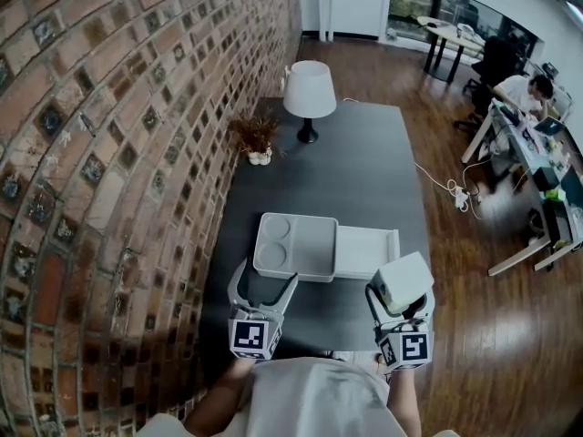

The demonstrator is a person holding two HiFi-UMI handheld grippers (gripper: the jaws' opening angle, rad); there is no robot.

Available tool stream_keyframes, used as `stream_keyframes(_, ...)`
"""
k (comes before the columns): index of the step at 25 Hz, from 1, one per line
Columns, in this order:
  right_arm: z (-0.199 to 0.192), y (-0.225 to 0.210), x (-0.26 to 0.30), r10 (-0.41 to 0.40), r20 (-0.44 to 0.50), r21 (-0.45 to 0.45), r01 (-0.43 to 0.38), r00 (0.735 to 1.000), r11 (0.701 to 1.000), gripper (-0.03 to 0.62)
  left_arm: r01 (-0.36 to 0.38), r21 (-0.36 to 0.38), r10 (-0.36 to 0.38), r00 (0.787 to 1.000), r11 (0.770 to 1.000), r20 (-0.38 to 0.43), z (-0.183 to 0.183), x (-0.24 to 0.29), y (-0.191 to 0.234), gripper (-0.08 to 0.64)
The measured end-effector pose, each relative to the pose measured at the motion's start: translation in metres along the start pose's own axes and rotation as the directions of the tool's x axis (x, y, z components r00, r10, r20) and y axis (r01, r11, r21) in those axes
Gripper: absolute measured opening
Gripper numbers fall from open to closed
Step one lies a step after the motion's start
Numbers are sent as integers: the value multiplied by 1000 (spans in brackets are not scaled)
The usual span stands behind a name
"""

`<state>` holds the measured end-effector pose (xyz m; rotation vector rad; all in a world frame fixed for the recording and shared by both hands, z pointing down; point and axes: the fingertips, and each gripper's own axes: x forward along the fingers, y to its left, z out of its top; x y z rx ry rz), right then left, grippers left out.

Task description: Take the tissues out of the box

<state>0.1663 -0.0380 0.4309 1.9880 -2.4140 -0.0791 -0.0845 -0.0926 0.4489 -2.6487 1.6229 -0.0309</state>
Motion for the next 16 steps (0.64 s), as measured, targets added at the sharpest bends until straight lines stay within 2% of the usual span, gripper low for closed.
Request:
stream_keyframes(8,-2,-5,8,-13,-1,-7,13,1000,1000,497,-32,-14,32,999,999,15,1,3,11,415)
stream_keyframes(16,9,-12,11,-42,21,-37,43,999,998,497,-26,57,22,997,998,67,26,18,19,417)
